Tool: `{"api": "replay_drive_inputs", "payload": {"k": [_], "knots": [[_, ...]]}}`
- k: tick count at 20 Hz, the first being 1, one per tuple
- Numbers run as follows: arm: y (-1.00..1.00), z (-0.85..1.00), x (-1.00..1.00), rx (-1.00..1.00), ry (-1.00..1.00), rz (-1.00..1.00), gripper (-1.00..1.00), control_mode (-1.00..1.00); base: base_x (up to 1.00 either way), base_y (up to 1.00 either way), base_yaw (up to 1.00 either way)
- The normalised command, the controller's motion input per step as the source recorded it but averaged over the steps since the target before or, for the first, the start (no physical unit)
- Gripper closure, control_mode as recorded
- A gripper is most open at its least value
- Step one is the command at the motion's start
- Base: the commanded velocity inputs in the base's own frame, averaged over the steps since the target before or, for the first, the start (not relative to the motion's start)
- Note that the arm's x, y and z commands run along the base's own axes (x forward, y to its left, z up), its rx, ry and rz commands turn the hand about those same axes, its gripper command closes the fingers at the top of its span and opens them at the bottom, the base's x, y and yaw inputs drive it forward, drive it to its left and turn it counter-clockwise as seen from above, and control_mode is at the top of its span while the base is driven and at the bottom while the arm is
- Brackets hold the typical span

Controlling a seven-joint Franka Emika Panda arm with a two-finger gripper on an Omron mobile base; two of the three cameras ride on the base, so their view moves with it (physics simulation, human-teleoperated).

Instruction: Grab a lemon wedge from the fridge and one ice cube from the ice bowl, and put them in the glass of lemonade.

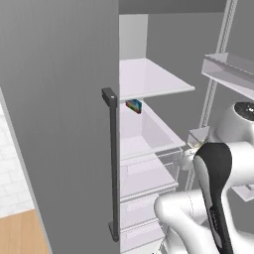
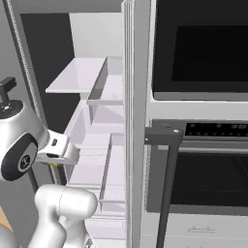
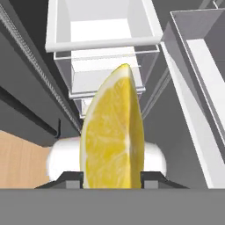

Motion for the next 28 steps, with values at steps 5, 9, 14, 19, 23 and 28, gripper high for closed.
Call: {"api": "replay_drive_inputs", "payload": {"k": [5,9,14,19,23,28], "knots": [[-0.24,0.00,-0.52,0.00,0.00,0.00,1.00,-1.00,0.00,0.00,0.00],[0.00,-0.01,-0.16,0.00,0.00,0.00,1.00,1.00,-0.66,0.00,0.00],[0.00,0.00,0.00,0.00,0.00,0.00,1.00,1.00,-1.00,0.00,0.00],[0.00,0.00,0.00,0.00,0.00,0.00,1.00,1.00,-0.82,-0.06,0.02],[0.00,0.00,0.00,0.00,0.00,0.00,1.00,1.00,-0.56,-0.53,0.03],[0.00,0.00,0.00,0.00,0.00,0.00,1.00,1.00,-0.26,-0.89,0.00]]}}
